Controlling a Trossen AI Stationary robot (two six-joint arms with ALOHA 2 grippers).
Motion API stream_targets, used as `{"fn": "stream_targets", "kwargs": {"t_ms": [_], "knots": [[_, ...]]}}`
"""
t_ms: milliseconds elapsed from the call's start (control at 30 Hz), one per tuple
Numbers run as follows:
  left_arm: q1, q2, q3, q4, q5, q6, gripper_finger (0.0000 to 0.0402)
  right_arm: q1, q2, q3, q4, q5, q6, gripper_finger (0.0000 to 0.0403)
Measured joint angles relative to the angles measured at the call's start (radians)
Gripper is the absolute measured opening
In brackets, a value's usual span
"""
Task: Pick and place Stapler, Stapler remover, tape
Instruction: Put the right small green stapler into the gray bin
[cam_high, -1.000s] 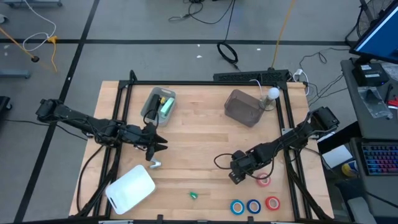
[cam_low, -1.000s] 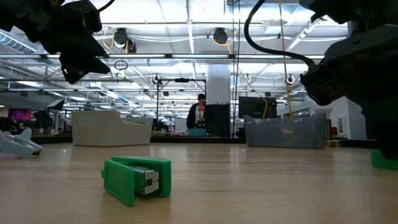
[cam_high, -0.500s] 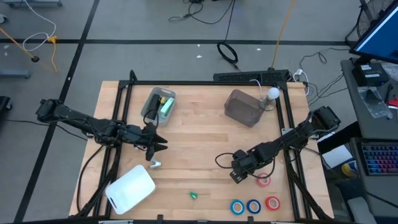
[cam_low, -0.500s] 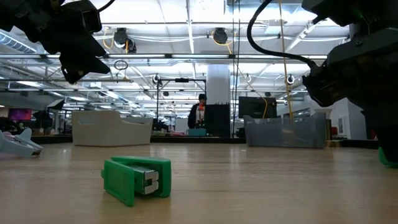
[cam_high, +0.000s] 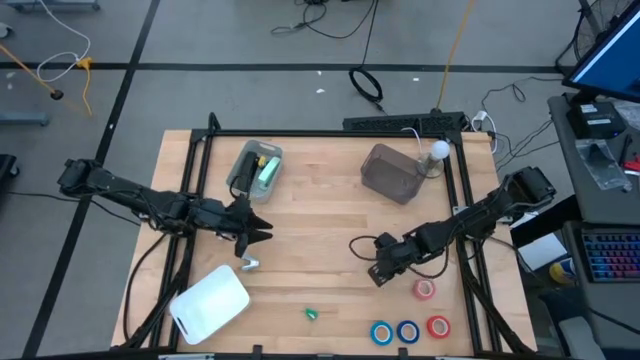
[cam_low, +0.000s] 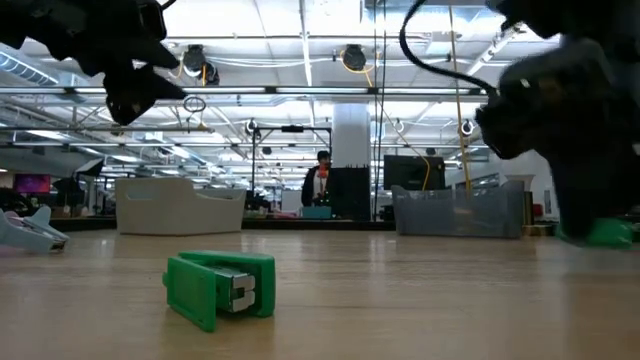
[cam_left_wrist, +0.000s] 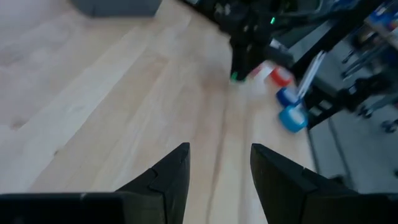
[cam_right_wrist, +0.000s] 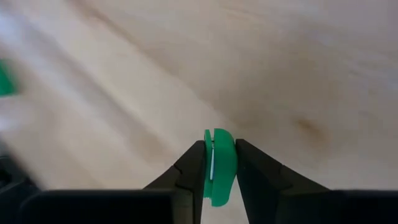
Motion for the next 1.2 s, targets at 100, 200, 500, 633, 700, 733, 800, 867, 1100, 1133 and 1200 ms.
{"fn": "stream_targets", "kwargs": {"t_ms": [100, 200, 500, 633, 700, 733, 800, 867, 1100, 1133, 1200], "knots": [[0.0, 0.0, 0.0, 0.071, 0.0, 0.0, 0.0168, -0.02, 0.002, 0.0, 0.13, 0.006, -0.03, 0.0069], [0.0, 0.002, 0.0, 0.131, 0.0, -0.006, 0.0168, -0.047, 0.0, 0.002, 0.293, 0.034, -0.077, 0.0066], [0.0, 0.002, 0.001, 0.213, 0.0, -0.115, 0.0168, -0.164, -0.002, 0.003, 0.777, 0.092, -0.271, 0.0065], [-0.001, 0.002, 0.001, 0.243, 0.0, -0.154, 0.0168, -0.213, -0.002, 0.003, 0.936, 0.151, -0.38, 0.0066], [-0.001, 0.006, 0.001, 0.273, -0.001, -0.171, 0.0168, -0.236, -0.002, 0.004, 1.007, 0.184, -0.435, 0.0067], [-0.001, 0.014, 0.001, 0.301, -0.001, -0.18, 0.0168, -0.246, -0.002, 0.004, 1.037, 0.204, -0.464, 0.0067], [-0.002, 0.033, 0.001, 0.35, -0.002, -0.19, 0.0168, -0.264, -0.002, 0.005, 1.079, 0.234, -0.513, 0.0066], [-0.002, 0.064, 0.001, 0.423, -0.002, -0.192, 0.0168, -0.279, -0.002, 0.005, 1.118, 0.257, -0.554, 0.0065], [-0.001, 0.222, 0.001, 0.651, -0.011, -0.219, 0.0168, -0.293, -0.002, 0.066, 1.156, 0.257, -0.66, 0.0065], [-0.001, 0.248, 0.001, 0.686, -0.016, -0.225, 0.0168, -0.293, -0.002, 0.079, 1.152, 0.257, -0.672, 0.0065], [0.0, 0.297, 0.007, 0.74, -0.032, -0.242, 0.0168, -0.293, -0.002, 0.1, 1.138, 0.256, -0.69, 0.0065]]}}
